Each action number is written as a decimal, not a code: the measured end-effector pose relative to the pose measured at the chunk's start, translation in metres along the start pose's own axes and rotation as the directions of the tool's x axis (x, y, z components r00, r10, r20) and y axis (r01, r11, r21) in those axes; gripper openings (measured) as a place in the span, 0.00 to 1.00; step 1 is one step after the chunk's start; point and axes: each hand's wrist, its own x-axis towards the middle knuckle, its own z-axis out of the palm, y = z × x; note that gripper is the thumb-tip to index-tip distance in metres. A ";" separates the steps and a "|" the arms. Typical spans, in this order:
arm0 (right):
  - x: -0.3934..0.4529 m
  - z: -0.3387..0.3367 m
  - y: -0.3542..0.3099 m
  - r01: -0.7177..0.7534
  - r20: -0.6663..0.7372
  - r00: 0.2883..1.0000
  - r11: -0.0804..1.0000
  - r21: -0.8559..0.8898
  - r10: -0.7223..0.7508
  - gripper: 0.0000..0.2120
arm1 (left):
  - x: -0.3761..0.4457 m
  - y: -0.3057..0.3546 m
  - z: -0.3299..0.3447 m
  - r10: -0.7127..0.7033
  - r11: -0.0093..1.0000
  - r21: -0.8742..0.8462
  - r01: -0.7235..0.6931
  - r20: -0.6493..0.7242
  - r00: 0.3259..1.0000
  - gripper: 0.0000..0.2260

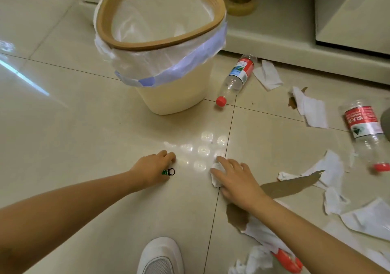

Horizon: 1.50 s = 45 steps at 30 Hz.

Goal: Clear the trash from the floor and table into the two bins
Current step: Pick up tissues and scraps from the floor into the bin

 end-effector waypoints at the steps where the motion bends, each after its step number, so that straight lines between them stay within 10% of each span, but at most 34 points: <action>1: 0.001 0.001 -0.003 -0.004 0.022 1.000 1.000 0.014 0.004 0.31 | 0.002 0.002 0.000 -0.008 0.999 -0.042 0.008 -0.001 1.000 0.17; 15: 0.014 -0.013 -0.003 0.032 -0.066 0.997 0.999 -0.044 -0.035 0.22 | 0.029 0.069 -0.022 0.159 0.951 -0.247 -0.183 -0.113 0.981 0.08; 25: -0.079 -0.064 0.094 -0.410 -0.293 0.770 0.792 0.452 0.566 0.18 | 0.061 0.171 -0.025 0.271 0.779 -0.594 -0.201 0.030 0.962 0.09; 30: -0.123 -0.054 0.100 -0.511 -0.244 0.674 0.679 0.527 0.697 0.19 | 0.084 0.237 -0.014 0.311 0.893 -0.375 -0.249 0.114 0.943 0.29; 34: -0.138 -0.045 0.091 -0.499 -0.272 0.630 0.647 0.576 0.728 0.19 | 0.092 0.258 -0.002 0.404 0.910 -0.158 -0.383 0.135 0.905 0.13; 45: -0.146 -0.014 0.076 -0.447 0.008 0.798 0.584 0.677 0.602 0.17 | 0.116 0.172 -0.037 0.283 0.665 -0.747 0.023 0.280 0.917 0.11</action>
